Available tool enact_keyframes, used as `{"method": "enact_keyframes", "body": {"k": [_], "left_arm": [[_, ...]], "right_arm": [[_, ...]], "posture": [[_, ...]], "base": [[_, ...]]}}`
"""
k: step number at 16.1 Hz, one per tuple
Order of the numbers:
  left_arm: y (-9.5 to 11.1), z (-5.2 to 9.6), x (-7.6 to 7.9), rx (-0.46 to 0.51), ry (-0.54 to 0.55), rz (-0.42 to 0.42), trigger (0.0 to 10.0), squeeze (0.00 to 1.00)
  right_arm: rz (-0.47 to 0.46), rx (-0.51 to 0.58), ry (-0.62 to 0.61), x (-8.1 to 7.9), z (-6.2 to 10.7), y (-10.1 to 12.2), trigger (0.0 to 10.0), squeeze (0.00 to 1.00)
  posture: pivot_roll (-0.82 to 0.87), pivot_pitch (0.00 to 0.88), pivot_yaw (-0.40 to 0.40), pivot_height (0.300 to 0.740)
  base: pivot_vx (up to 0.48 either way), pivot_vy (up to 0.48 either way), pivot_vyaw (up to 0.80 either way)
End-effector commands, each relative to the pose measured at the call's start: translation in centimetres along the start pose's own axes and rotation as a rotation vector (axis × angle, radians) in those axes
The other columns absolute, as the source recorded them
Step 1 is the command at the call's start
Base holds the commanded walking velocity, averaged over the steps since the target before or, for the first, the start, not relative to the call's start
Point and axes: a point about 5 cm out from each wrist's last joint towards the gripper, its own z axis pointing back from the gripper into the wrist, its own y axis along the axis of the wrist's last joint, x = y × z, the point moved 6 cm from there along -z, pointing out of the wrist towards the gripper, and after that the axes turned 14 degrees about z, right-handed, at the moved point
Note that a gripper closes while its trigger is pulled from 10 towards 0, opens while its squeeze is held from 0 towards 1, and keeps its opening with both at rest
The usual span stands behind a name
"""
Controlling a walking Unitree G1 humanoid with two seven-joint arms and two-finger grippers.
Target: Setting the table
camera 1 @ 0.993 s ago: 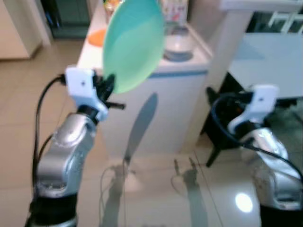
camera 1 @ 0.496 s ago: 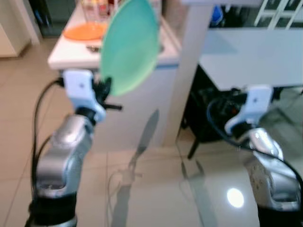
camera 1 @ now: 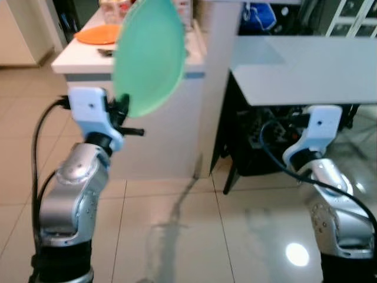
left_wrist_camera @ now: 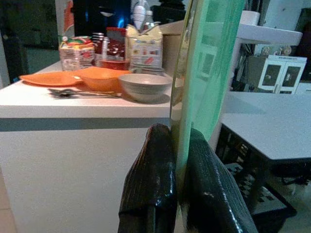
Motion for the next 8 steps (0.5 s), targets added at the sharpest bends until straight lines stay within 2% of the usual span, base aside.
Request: {"method": "enact_keyframes", "body": {"k": [1,5,8], "left_arm": [[0.82,-0.32,1.6,0.033,-0.058,-0.008,10.0,0.0],[0.79,-0.34,1.61,0.034,-0.056,-0.004,10.0,0.0],[0.63,-0.54,1.87,0.035,-0.061,0.003,10.0,0.0]], "right_arm": [[-0.005,-0.004,-0.029,0.84,0.0,0.01,10.0,0.0],[-0.008,0.013,-0.002,0.11,-0.01,0.42,10.0,0.0],[0.002,0.017,-0.009,0.51,0.01,0.5,10.0,0.0]], "posture": [[0.01,0.0,-0.003,0.74],[0.01,0.0,-0.006,0.74],[-0.01,0.0,-0.002,0.74]], "base": [[0.0,-0.36,0.0],[0.0,-0.36,0.0],[0.0,-0.359,0.0]]}}
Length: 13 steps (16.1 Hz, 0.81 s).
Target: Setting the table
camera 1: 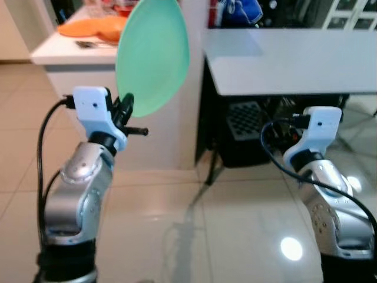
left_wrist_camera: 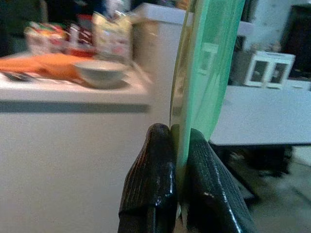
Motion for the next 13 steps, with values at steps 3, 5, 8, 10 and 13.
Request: {"method": "enact_keyframes", "body": {"k": [3,5,8,10,13], "left_arm": [[1.1,-0.4,1.5,0.046,-0.048,-0.004,10.0,0.0],[0.2,-0.6,0.8,-0.008,-0.005,0.077,10.0,0.0],[0.9,-0.7,0.0,0.036,0.039,0.023,10.0,0.0],[1.3,-0.4,-0.7,0.052,0.071,0.02,10.0,0.0],[2.6,-0.6,-0.4,0.099,0.054,-0.039,10.0,0.0]], "right_arm": [[0.005,0.024,-0.022,1.0,0.0,0.9,10.0,0.0],[0.011,0.026,-0.023,1.0,0.0,1.0,10.0,0.0],[0.007,0.027,-0.019,1.0,-0.1,1.3,10.0,0.0],[0.002,0.018,-0.016,0.7,-0.4,1.0,10.0,0.0],[-0.005,0.033,-0.023,0.8,-0.8,1.6,10.0,0.0]], "posture": [[-0.02,0.0,-0.01,0.74],[-0.02,0.0,-0.01,0.74],[-0.02,0.0,-0.037,0.74],[-0.01,0.0,-0.046,0.74],[-0.02,0.0,-0.035,0.74]], "base": [[0.0,-0.341,0.0],[0.0,0.454,0.0],[0.0,0.32,0.0],[0.0,0.0,0.0],[0.0,0.0,0.0]]}}
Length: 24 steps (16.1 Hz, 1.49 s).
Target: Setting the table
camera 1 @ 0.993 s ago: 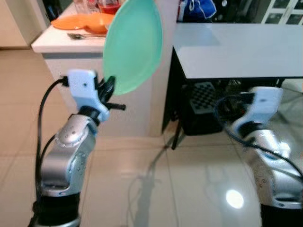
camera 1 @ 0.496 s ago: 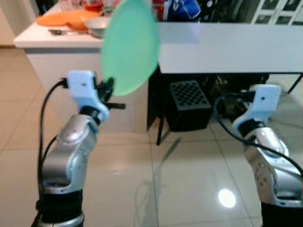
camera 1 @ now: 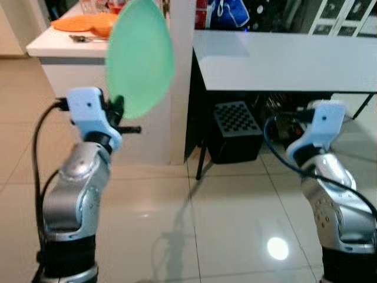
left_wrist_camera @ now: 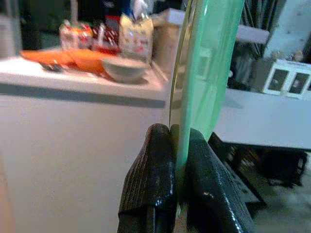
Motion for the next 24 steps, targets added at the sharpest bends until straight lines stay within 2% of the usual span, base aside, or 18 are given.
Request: {"method": "enact_keyframes", "body": {"k": [1,4,16,24], "left_arm": [[1.9,-0.4,1.9,0.076,-0.065,-0.017,10.0,0.0],[2.2,-0.7,2.4,0.094,-0.089,-0.016,10.0,0.0],[2.2,-0.6,2.9,0.107,-0.129,-0.025,10.0,0.0],[1.9,-0.7,2.9,0.1,-0.135,-0.032,10.0,0.0]], "right_arm": [[-0.009,-0.007,-0.029,0.9,-0.1,0.0,10.0,0.0],[-0.028,-0.009,-0.068,1.9,0.1,-0.2,10.0,0.0],[-0.046,-0.023,-0.083,2.4,0.1,-0.8,10.0,0.0],[-0.054,-0.026,-0.085,2.3,0.1,-1.0,10.0,0.0]], "posture": [[-0.02,0.0,-0.035,0.74],[-0.03,0.0,-0.029,0.74],[-0.02,0.0,-0.039,0.74],[-0.01,0.0,-0.036,0.74]], "base": [[0.0,0.0,0.0],[0.172,0.0,-0.49],[0.367,0.0,-0.53],[0.459,0.0,-0.1]]}}
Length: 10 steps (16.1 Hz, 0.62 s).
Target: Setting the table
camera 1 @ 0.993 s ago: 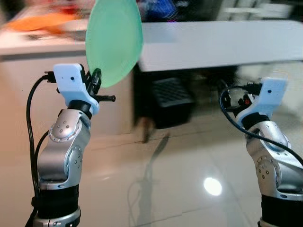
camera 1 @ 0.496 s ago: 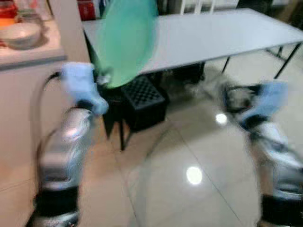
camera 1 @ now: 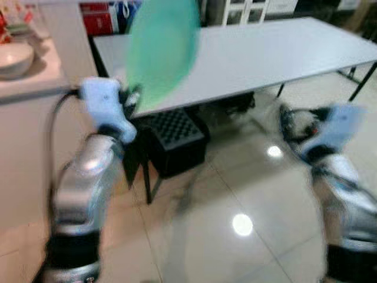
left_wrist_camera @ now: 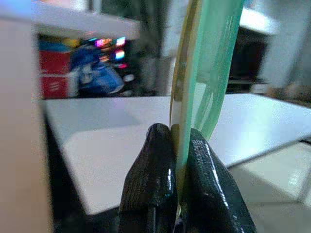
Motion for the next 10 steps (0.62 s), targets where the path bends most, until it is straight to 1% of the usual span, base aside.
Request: {"method": "enact_keyframes", "body": {"k": [1,3,6,10], "left_arm": [[1.28,-0.24,1.26,0.054,-0.041,-0.004,10.0,0.0],[0.91,-0.22,1.35,0.044,-0.046,-0.007,10.0,0.0],[0.9,-0.33,1.43,0.043,-0.052,-0.005,10.0,0.0],[0.8,-0.37,1.55,0.041,-0.057,0.0,10.0,0.0]], "right_arm": [[0.009,0.004,-0.031,1.18,0.12,0.21,10.0,0.0],[0.003,0.002,-0.041,1.45,0.29,0.1,10.0,0.0],[0.006,-0.001,-0.05,1.6,0.31,0.0,10.0,0.0],[0.013,-0.003,-0.054,1.6,0.26,0.02,10.0,0.0]], "posture": [[-0.02,0.0,-0.03,0.74],[-0.02,0.0,-0.023,0.74],[-0.03,0.0,-0.02,0.74],[-0.03,0.0,-0.017,0.74]], "base": [[0.469,0.0,0.0],[0.48,0.0,-0.8],[0.48,0.0,-0.71],[0.478,0.0,0.0]]}}
